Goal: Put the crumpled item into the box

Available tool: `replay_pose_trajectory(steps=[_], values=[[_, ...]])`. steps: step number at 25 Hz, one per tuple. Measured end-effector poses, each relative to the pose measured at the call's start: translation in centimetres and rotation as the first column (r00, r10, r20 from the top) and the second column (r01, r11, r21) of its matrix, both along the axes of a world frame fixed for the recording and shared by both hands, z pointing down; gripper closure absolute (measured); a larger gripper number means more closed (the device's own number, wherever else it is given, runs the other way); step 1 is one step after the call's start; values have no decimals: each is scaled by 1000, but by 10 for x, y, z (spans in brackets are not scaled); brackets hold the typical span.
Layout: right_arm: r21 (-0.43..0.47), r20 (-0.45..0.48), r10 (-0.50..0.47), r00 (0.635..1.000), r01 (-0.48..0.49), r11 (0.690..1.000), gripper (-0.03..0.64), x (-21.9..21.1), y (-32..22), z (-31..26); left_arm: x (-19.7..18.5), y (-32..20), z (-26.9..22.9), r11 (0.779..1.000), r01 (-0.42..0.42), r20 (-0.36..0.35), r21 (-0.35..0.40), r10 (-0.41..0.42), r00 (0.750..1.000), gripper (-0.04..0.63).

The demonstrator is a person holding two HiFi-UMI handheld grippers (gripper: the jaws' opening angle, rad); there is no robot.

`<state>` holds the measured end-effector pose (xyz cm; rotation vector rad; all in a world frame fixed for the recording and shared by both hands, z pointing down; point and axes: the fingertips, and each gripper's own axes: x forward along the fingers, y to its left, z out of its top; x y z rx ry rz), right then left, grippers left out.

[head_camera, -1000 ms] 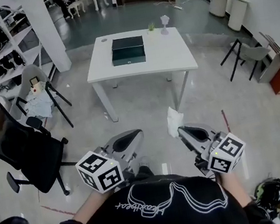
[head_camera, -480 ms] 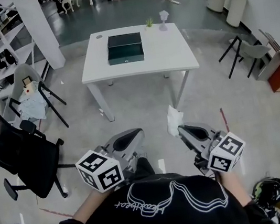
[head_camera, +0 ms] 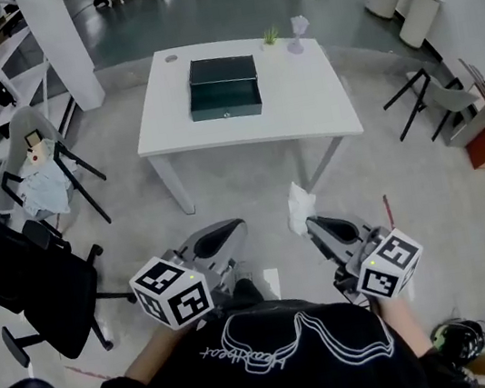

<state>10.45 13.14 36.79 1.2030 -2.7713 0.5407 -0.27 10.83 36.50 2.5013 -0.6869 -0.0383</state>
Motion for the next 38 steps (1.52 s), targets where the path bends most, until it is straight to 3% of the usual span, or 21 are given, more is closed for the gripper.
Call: replay_pose_trajectory(steps=[16,22,38], values=[[-48,-67,46,997,-50,998,612,-7,-185,16,-20,-193,3,1000,3,6,-14,-3,1000,591],[-40,-53,33,998,-35,999,612,-12,-206,18,-20,-219,10,1000,-11,22,-15,11,1000,591],[-59,-100,-45,994,40,997,612,-22,-289,30,-38,-280,18,996,89,62,-23,-87,994,591]])
